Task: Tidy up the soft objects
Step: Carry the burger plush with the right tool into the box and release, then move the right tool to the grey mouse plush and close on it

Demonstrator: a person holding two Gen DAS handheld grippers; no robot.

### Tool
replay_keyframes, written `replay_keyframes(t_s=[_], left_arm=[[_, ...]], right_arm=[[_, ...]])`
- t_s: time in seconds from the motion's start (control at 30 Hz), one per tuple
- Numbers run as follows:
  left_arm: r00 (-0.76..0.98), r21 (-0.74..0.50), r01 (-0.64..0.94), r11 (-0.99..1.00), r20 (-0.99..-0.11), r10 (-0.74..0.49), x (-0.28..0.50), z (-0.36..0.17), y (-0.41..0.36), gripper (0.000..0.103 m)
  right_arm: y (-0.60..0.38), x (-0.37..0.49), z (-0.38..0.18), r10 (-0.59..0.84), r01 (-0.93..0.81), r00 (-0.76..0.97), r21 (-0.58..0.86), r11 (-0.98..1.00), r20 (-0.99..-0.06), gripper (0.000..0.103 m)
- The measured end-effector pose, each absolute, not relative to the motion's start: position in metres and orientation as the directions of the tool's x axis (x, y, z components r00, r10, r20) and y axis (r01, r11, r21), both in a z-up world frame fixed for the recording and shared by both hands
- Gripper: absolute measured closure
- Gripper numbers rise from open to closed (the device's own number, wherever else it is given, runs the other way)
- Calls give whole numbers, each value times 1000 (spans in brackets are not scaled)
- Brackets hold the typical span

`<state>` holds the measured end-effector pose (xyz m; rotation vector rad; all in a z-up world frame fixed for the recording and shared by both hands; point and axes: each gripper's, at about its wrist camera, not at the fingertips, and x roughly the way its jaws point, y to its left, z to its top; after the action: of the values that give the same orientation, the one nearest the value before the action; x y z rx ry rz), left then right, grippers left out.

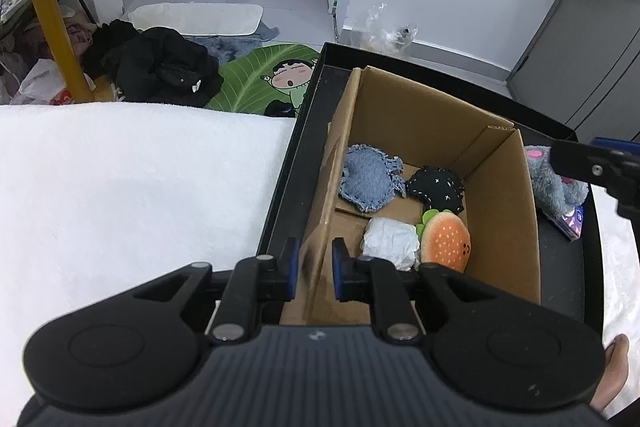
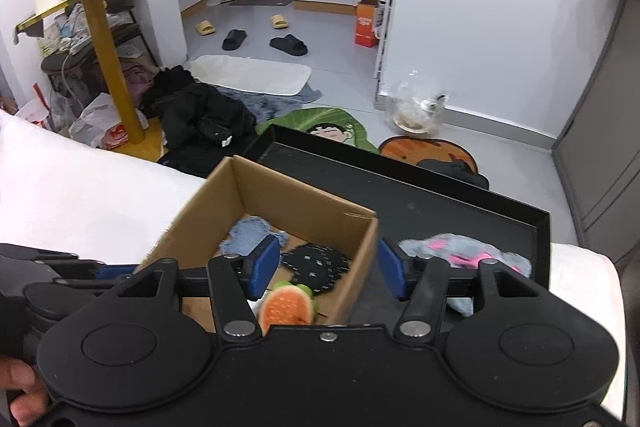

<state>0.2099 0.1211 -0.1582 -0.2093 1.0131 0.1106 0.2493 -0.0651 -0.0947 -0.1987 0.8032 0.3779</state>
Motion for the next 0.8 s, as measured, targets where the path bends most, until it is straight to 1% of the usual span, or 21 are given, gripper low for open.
replay_keyframes(t_s=[0.4,0.53,0.67,0.8], left_arm=[[531,-62,-172,983,-846,39,208,-154,112,85],[539,-39,-165,986,-841,57,208,-151,108,77],[542,-16,-159,987,-837,74,208,-149,103,74],[546,9,-158,987,-833,95,207,-148,98,72]], right_arm=[[-112,247,-103,217,-338,642,-17,941,-735,46],[-126,247,-105,222,-330,648,-6,944,-728,46],[-144,246,-108,233,-324,654,11,946,-720,44],[-156,248,-114,238,-328,639,20,944,-731,44]])
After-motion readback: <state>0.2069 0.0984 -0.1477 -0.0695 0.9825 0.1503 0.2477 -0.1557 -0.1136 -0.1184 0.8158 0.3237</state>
